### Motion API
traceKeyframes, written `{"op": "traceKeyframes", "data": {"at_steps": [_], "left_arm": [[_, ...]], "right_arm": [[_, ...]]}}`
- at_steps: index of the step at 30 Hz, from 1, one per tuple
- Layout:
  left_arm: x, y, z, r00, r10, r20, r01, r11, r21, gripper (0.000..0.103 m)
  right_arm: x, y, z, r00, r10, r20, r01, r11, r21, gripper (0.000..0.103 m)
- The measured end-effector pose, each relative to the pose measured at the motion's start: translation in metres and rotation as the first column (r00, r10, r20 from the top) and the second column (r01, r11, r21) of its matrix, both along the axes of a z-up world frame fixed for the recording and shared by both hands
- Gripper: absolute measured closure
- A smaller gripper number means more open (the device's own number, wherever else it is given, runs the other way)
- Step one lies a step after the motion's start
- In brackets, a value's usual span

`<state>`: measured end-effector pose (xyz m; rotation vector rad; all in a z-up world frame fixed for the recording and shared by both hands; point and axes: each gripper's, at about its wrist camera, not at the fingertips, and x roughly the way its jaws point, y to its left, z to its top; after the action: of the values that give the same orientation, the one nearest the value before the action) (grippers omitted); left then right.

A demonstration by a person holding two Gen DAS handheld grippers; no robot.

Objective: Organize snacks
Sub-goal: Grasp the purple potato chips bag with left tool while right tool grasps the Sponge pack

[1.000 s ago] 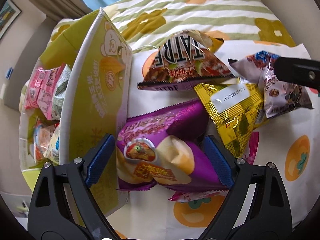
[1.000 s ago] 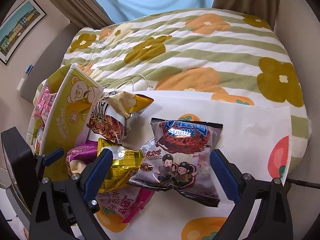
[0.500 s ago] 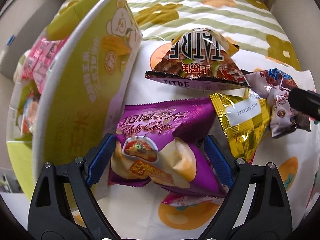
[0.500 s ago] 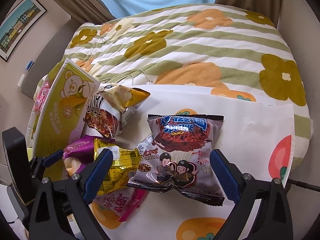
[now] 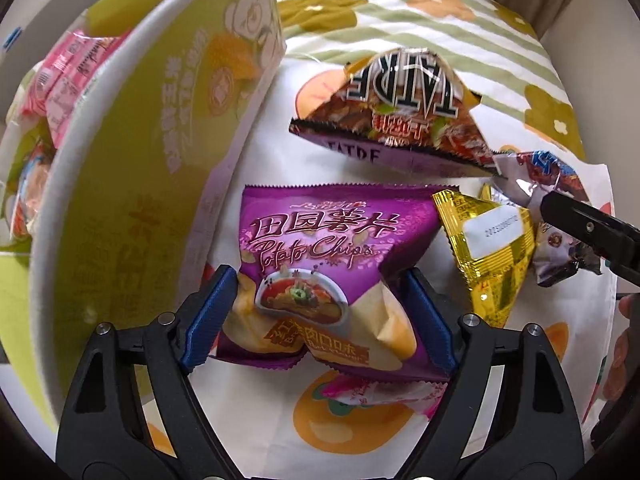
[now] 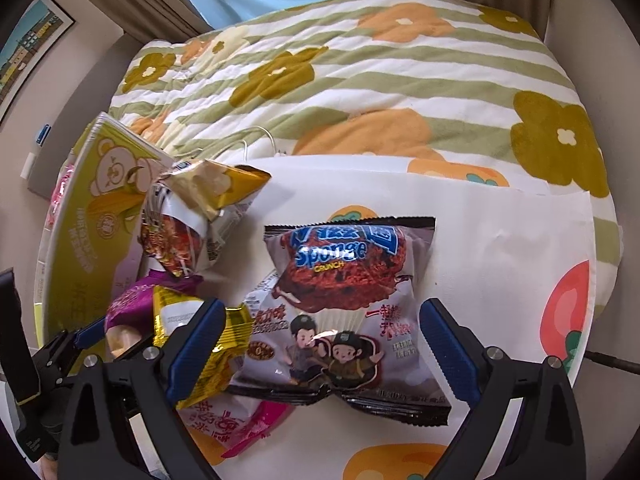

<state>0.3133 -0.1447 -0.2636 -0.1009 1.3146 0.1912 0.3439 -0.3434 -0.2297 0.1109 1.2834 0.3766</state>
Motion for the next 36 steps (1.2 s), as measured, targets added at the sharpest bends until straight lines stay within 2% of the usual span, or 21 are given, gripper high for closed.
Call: {"op": "traceKeyframes", "data": {"at_steps": [3, 5, 10, 14, 20, 26, 36], "left_arm": [[0.002, 0.001, -0.004, 1.000, -0.009, -0.007, 0.009, 1.000, -0.014, 0.021], [0.004, 0.004, -0.008, 1.000, -0.010, -0.020, 0.009, 0.999, -0.034, 0.021], [0.000, 0.005, -0.008, 0.999, -0.038, -0.023, 0.037, 0.998, -0.043, 0.037], [-0.004, 0.002, -0.003, 0.998, -0.068, -0.013, 0.067, 0.997, -0.034, 0.040], [-0.011, 0.004, 0.012, 0.997, -0.075, 0.018, 0.075, 0.997, -0.027, 0.040], [-0.021, -0.002, 0.047, 0.988, -0.107, 0.116, 0.106, 0.994, 0.009, 0.040], [-0.053, 0.005, 0.132, 0.935, -0.154, 0.321, 0.151, 0.988, 0.033, 0.040]], "right_arm": [[0.002, 0.000, -0.007, 1.000, -0.010, -0.018, 0.011, 1.000, 0.002, 0.007], [0.002, -0.001, -0.009, 1.000, -0.014, -0.017, 0.014, 1.000, -0.007, 0.013], [0.001, -0.002, -0.013, 1.000, 0.002, -0.029, -0.002, 1.000, -0.008, 0.026], [-0.002, -0.005, -0.008, 1.000, -0.005, -0.010, 0.005, 1.000, -0.005, 0.035], [-0.009, -0.015, 0.002, 0.999, -0.040, 0.010, 0.040, 0.999, 0.030, 0.036], [-0.021, -0.022, 0.021, 0.996, -0.063, 0.060, 0.060, 0.996, 0.060, 0.037], [-0.059, -0.022, 0.079, 0.976, -0.071, 0.207, 0.051, 0.994, 0.100, 0.037]]}}
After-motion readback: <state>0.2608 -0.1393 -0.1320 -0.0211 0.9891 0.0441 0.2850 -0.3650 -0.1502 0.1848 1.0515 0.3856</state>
